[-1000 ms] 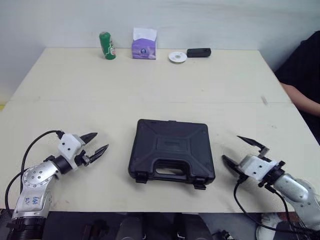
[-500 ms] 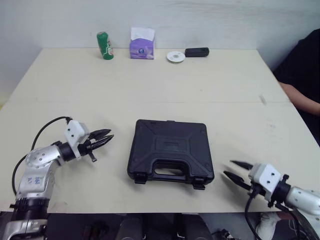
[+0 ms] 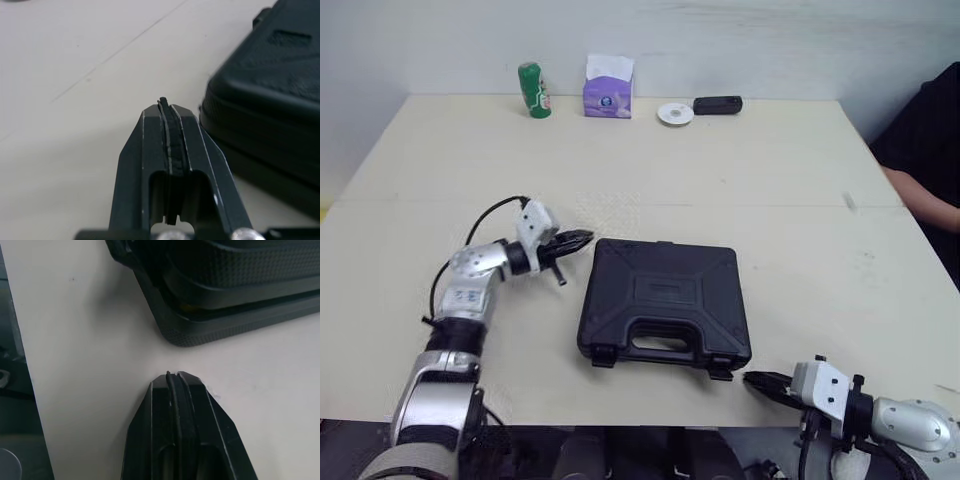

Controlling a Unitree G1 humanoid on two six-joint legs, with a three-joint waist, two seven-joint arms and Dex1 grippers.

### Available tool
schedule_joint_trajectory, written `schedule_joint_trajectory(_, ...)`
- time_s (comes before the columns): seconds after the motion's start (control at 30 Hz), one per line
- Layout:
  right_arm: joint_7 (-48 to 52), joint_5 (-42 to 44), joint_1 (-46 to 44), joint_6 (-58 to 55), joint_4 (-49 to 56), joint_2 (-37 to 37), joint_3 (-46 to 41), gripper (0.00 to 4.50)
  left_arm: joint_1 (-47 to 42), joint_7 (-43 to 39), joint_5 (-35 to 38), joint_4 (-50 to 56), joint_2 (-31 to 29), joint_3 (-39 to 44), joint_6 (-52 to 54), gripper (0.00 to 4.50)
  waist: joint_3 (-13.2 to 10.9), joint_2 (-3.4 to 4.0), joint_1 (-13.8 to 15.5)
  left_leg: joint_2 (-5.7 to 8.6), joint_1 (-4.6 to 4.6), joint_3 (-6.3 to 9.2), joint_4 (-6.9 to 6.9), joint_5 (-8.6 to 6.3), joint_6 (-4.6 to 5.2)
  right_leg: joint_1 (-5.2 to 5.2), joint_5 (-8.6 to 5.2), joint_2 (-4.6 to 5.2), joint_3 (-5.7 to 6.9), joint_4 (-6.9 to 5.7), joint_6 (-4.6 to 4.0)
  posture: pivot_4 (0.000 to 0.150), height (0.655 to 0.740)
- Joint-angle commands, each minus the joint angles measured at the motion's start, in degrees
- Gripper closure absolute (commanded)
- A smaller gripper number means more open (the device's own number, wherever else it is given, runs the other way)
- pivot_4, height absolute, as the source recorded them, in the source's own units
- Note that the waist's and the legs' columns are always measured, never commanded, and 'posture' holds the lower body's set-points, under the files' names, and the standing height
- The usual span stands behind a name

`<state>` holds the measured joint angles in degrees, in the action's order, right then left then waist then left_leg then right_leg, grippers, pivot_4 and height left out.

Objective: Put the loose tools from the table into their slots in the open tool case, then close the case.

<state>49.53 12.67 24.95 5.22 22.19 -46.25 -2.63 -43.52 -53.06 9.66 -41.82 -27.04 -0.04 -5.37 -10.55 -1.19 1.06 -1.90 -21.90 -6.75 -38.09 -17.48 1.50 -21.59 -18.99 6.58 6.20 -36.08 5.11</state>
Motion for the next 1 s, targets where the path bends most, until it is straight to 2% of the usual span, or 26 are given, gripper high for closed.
schedule_joint_trajectory(0.03,0.2,-2.3,0.0,-1.5,1.3,0.9,3.6,4.42,-4.7,1.0,-3.5,-8.1,1.5,-1.5,-3.8,4.50,0.0,-0.04,-0.1,0.00,0.01,-0.01,0.00,0.00,0.00,0.00,0.00,-0.03,0.04,0.01,0.00,0.150,0.7400)
schedule_joint_trajectory(0.2,-1.4,-3.6,-1.4,-1.5,0.0,3.2,4.9,4.42,-11.1,1.9,-5.8,-19.8,4.0,-1.5,-5.2,4.50,0.1,-0.23,-0.3,-0.01,0.05,-0.05,0.00,0.00,0.00,0.00,0.00,-0.03,0.15,-0.01,0.00,0.150,0.7400)
schedule_joint_trajectory(0.43,-3.8,-4.4,-3.4,-2.5,-1.4,5.2,4.7,4.42,-12.5,-2.9,-6.5,-24.8,5.0,-1.3,-7.3,4.50,0.1,-0.32,-1.2,-0.03,0.05,-0.03,0.00,0.00,0.00,0.00,0.00,0.00,0.13,-0.03,0.00,0.150,0.7400)
schedule_joint_trajectory(0.77,-5.7,-4.8,-7.1,-3.8,-4.1,7.2,4.6,4.42,-9.2,-8.2,-6.6,-23.4,3.1,-0.7,-8.1,4.50,0.1,-0.35,-1.2,0.00,0.08,-0.04,-0.03,0.00,0.00,0.00,0.00,0.06,0.03,-0.10,0.00,0.150,0.7400)
schedule_joint_trajectory(1.0,-6.2,-6.0,-11.6,-2.6,-8.4,7.9,4.4,4.42,-3.5,-13.3,-4.9,-14.9,1.7,-0.7,-7.5,4.50,0.1,-0.35,-1.3,0.00,0.18,-0.09,-0.03,0.00,0.01,0.04,0.00,0.09,-0.07,-0.14,0.00,0.150,0.7400)
